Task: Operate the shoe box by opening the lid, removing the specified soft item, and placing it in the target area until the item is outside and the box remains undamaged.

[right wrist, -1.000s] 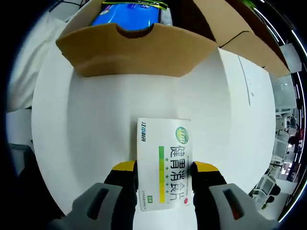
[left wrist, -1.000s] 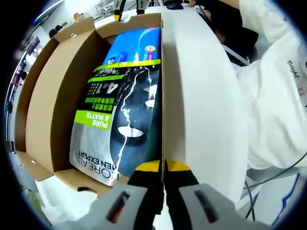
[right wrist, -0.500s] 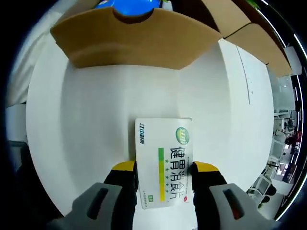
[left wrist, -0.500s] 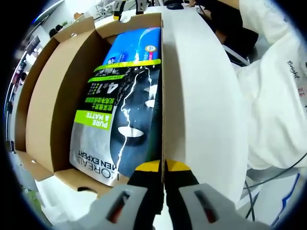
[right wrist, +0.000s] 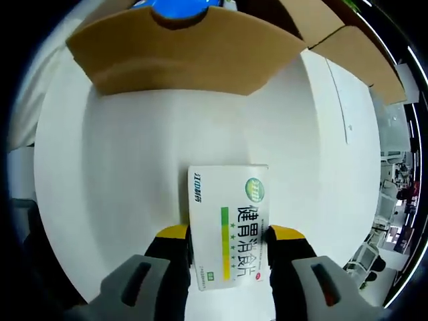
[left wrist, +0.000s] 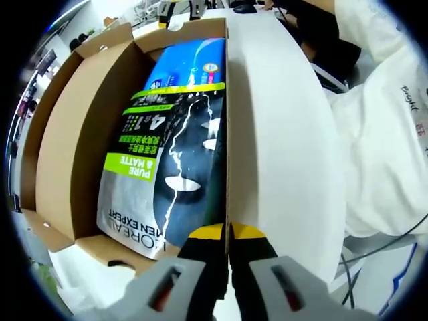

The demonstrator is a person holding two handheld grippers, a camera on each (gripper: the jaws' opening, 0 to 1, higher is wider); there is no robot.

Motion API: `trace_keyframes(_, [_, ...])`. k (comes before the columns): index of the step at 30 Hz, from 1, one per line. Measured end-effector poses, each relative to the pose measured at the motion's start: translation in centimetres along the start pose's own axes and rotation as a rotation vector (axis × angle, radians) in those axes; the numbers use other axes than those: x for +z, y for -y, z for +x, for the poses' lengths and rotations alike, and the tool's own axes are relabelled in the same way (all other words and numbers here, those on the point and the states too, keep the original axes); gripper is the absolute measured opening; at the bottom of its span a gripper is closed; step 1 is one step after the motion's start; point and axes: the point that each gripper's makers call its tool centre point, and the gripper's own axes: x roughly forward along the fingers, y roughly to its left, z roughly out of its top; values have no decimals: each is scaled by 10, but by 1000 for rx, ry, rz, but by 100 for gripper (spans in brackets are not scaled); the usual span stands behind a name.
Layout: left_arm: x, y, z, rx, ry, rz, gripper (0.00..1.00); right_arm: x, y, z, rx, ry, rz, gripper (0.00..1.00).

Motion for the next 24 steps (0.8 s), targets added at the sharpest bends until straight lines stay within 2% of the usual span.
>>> trace_keyframes(13, [-1,-1,1,-1,0,0,1,-10,2,0,-22,-24,4,43])
trace_keyframes(17, [-1,-3,1,-1,0,-1,1,-3,4,-5,-24,29,46,42])
trace_keyframes(23, [-1,-7,0,0,1,2,1,2,3,-18,-22,70,71,42])
trace_keyframes(24, [0,-10,0,-1,2,1,1,6,4,-22,-21,98,102,41])
